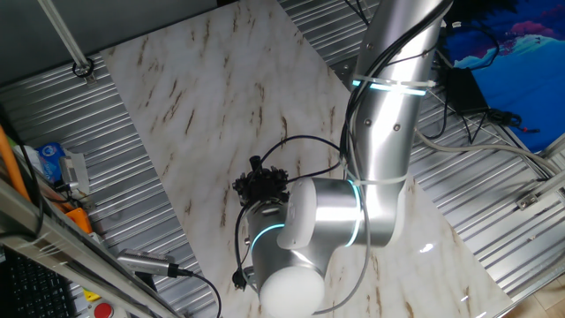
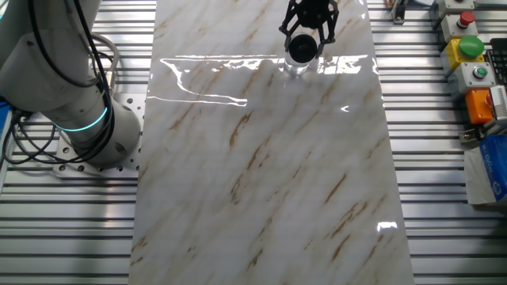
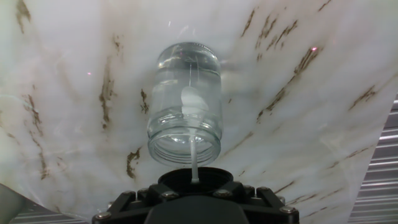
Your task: Screw the lid onto the jar
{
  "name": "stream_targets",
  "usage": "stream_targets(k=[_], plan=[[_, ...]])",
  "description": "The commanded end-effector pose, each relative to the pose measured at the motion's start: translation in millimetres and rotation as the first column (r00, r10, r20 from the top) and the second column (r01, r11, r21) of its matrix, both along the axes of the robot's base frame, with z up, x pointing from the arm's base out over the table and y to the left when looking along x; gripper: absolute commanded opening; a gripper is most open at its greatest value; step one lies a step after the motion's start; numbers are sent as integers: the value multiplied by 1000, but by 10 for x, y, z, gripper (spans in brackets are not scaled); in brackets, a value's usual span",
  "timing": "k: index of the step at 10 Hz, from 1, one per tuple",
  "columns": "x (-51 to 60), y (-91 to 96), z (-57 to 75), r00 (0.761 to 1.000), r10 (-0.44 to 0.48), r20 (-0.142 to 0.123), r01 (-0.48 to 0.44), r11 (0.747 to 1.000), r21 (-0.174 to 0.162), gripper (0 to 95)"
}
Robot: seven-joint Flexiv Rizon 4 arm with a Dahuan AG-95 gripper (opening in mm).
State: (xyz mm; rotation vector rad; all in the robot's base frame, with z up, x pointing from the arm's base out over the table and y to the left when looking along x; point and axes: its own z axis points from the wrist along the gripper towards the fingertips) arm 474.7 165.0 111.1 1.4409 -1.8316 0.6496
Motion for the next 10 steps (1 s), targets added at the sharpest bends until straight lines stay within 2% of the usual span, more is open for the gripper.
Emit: stream_targets(k=[1,4,10], plan=[[-1,-2,-1,1000,-3,5,3,1000,1,0],[-1,-2,-1,1000,-12,17,13,1000,-8,0],[2,-1,-2,1000,-13,18,13,1000,-11,0]])
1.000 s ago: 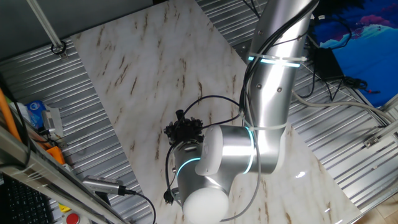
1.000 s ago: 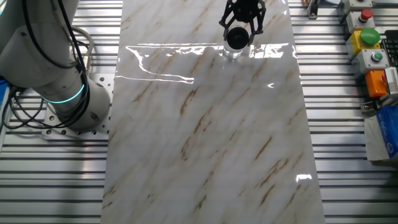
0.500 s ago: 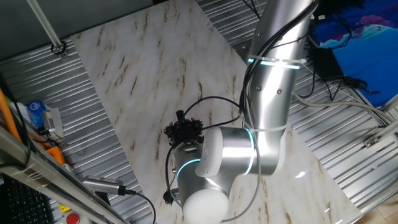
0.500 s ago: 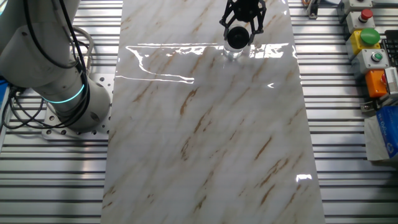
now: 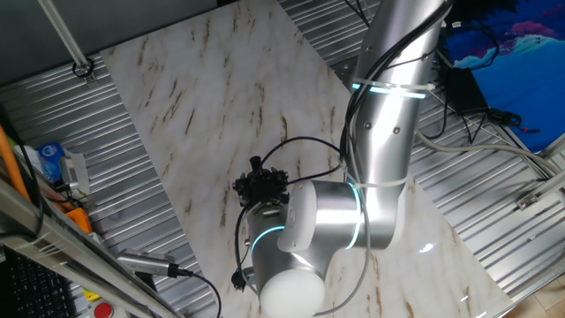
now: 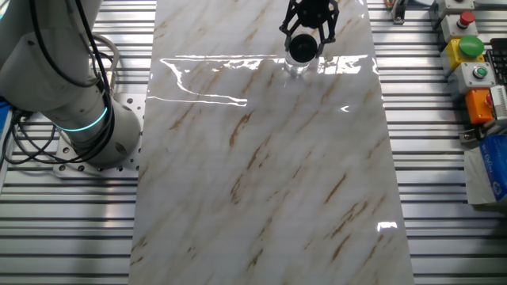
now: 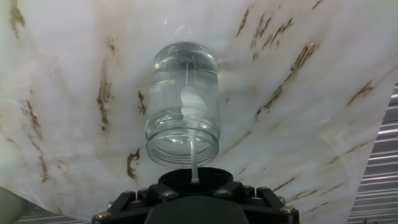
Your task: Screw the lid onto the jar
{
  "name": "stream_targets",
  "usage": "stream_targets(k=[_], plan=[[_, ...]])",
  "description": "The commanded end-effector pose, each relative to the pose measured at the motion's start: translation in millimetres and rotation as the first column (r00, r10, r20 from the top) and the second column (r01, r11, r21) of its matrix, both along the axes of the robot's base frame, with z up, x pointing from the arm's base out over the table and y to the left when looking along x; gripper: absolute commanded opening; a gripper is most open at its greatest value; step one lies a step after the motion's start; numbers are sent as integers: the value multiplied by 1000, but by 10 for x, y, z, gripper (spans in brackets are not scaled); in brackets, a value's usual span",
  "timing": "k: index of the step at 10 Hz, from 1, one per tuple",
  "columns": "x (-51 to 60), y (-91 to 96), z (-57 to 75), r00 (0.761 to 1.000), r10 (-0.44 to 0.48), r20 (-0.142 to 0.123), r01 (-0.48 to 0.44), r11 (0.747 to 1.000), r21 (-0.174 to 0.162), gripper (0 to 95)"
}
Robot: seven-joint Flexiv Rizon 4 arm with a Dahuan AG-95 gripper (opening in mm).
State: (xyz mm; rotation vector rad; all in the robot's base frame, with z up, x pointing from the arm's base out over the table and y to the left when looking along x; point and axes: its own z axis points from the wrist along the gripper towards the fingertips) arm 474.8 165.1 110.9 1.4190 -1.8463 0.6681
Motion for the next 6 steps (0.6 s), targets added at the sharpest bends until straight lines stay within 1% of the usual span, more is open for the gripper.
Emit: stream_targets(k=[1,3,4,6], plan=[[1,-1,0,1000,3,-3,-3,1000,3,190],[4,0,-2,1000,5,-4,-5,1000,4,190],[10,2,-5,1000,6,-5,-6,1000,5,380],[14,4,-8,1000,6,-4,-6,1000,5,380]])
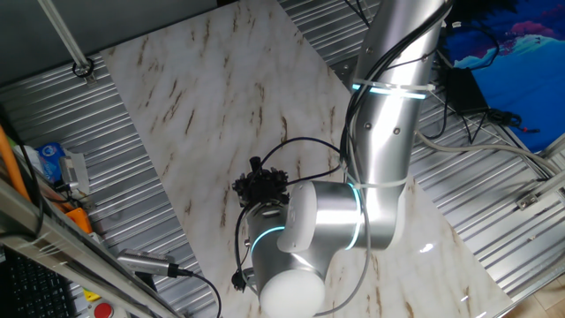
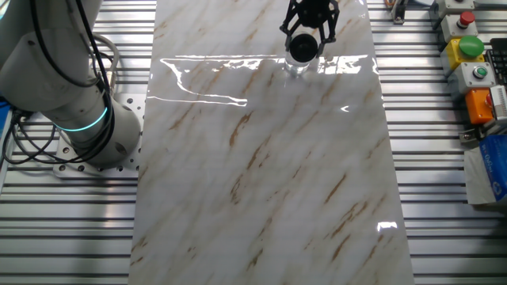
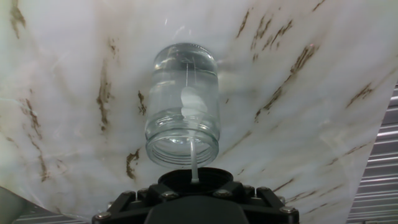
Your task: Screw the lid onto the jar
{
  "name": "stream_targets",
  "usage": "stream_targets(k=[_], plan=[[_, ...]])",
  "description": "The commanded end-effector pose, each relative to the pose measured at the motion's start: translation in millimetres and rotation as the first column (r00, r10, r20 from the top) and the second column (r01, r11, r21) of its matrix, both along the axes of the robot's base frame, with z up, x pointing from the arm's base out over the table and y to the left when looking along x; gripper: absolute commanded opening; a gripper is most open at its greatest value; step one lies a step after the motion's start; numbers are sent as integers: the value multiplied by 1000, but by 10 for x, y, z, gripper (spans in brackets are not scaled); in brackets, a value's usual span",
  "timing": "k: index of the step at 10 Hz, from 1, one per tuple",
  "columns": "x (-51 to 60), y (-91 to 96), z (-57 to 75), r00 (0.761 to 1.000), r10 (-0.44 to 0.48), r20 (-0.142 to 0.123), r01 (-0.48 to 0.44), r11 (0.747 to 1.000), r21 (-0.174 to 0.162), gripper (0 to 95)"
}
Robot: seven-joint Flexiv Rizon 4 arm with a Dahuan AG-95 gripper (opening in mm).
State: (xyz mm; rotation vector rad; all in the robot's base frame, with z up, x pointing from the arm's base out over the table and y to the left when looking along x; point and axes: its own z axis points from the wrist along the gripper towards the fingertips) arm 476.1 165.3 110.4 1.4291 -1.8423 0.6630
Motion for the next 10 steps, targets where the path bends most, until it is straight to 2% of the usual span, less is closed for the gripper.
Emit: stream_targets(k=[1,2,3,7,8,10], plan=[[3,2,-3,1000,0,0,0,1000,0,380],[3,2,-3,1000,-1,1,1,1000,0,380],[7,4,-5,1000,-1,1,1,1000,0,570],[13,11,-17,1000,2,-5,-2,1000,5,570],[11,12,-18,1000,2,-4,-2,1000,6,760],[6,12,-21,1000,2,-4,-2,1000,8,760]])
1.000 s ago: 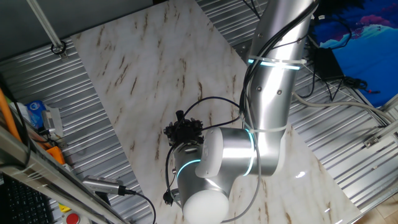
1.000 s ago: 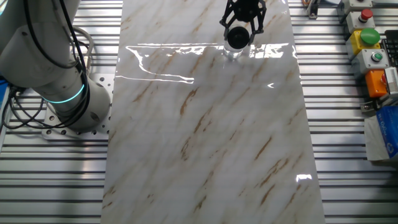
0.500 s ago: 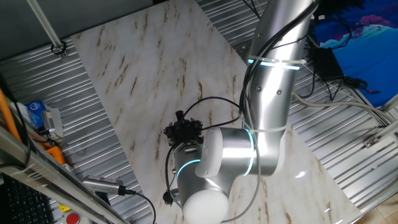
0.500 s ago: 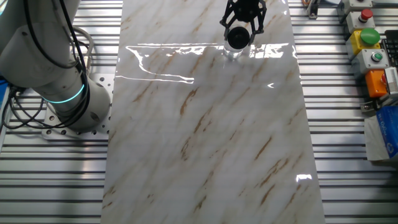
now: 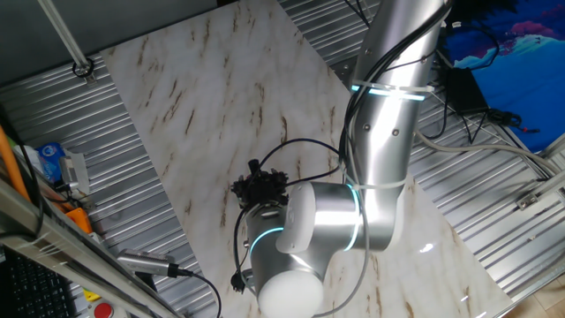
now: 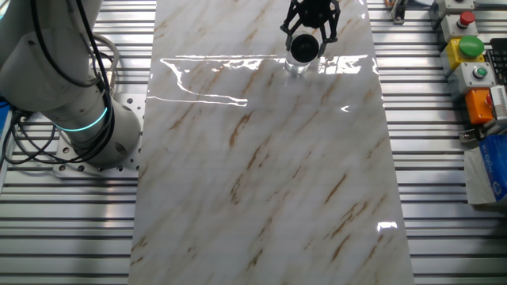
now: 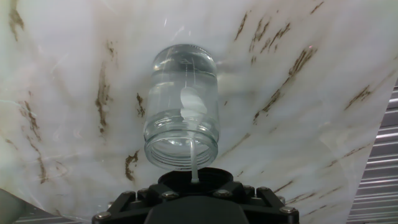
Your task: Screw the lid onto the jar
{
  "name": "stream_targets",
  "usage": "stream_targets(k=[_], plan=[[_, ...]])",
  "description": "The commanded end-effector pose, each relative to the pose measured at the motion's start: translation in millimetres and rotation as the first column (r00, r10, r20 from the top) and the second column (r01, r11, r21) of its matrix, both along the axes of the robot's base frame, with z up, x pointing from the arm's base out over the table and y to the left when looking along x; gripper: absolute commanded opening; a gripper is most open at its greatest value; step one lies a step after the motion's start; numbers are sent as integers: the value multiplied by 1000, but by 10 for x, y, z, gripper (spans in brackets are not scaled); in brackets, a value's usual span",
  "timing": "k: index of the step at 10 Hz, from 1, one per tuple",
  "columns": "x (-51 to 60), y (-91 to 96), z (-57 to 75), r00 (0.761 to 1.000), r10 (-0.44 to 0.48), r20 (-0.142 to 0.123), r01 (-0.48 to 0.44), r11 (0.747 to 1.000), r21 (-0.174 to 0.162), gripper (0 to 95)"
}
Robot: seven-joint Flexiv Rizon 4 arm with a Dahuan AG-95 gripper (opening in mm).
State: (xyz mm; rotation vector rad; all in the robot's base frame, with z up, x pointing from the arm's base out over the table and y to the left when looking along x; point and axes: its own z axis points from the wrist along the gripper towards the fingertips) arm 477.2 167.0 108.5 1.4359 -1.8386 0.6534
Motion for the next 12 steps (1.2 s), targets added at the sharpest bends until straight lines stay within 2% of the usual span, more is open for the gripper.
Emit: stream_targets(k=[1,4,9,10,12], plan=[[-7,-4,-4,1000,0,2,0,1000,2,760],[-7,-3,-3,1000,7,2,-7,1000,5,760],[30,-25,-7,999,43,-1,-43,998,37,760],[32,-29,-11,999,51,-3,-51,998,47,950],[38,-38,-20,998,64,-1,-64,995,73,950]])
